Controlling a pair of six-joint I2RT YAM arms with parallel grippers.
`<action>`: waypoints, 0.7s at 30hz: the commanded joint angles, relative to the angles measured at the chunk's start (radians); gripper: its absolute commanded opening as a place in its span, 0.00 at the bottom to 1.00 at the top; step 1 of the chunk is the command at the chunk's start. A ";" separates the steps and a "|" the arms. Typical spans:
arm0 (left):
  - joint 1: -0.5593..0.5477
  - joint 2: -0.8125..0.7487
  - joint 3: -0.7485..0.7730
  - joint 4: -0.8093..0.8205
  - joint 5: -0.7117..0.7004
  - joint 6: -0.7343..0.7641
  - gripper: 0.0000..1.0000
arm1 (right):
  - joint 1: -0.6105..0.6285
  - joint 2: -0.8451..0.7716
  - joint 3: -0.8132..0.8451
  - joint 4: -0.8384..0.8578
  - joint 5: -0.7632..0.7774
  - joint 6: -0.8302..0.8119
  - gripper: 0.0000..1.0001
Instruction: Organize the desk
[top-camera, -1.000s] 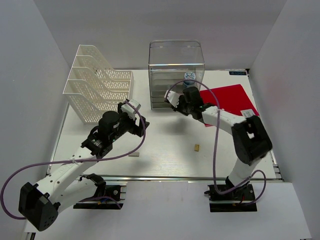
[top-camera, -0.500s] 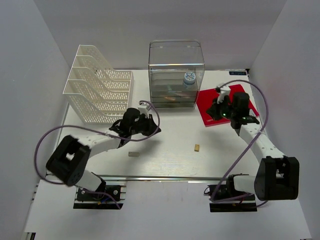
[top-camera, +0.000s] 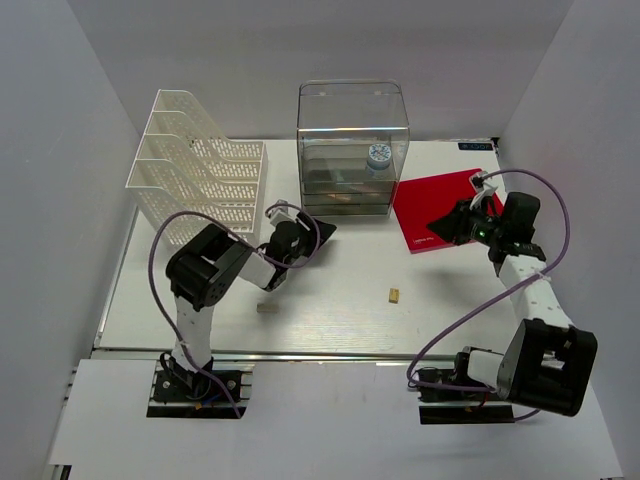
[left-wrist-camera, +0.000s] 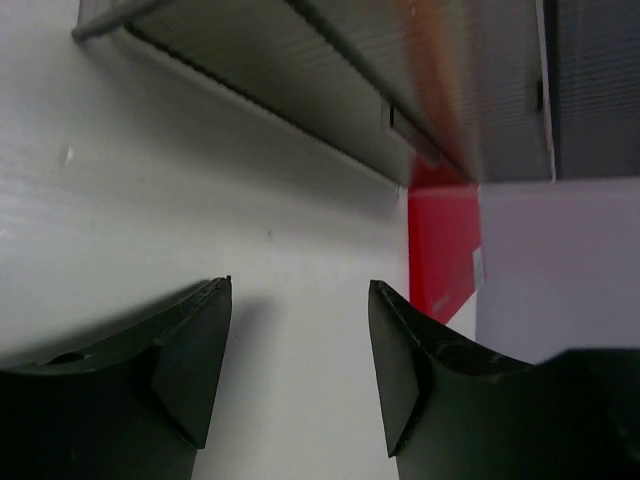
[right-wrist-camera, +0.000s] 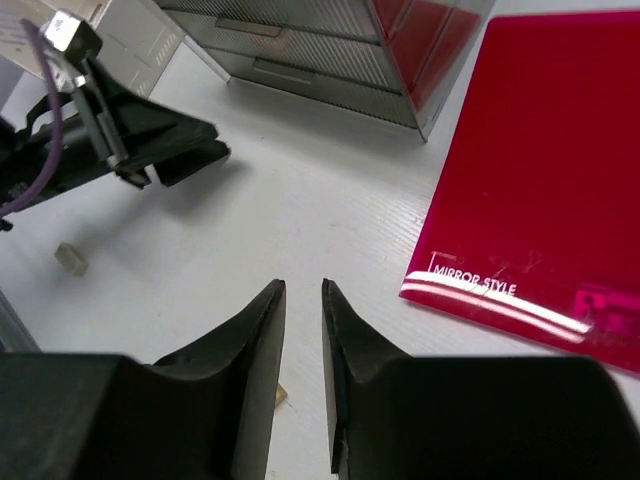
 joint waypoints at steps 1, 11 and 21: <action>-0.015 0.042 0.089 0.148 -0.120 -0.095 0.66 | 0.003 -0.083 -0.009 0.024 -0.045 -0.094 0.28; -0.024 0.165 0.218 0.187 -0.213 -0.138 0.56 | 0.009 -0.212 -0.081 0.087 -0.008 -0.121 0.08; -0.024 0.223 0.283 0.164 -0.225 -0.174 0.46 | 0.012 -0.220 -0.090 0.094 0.008 -0.127 0.06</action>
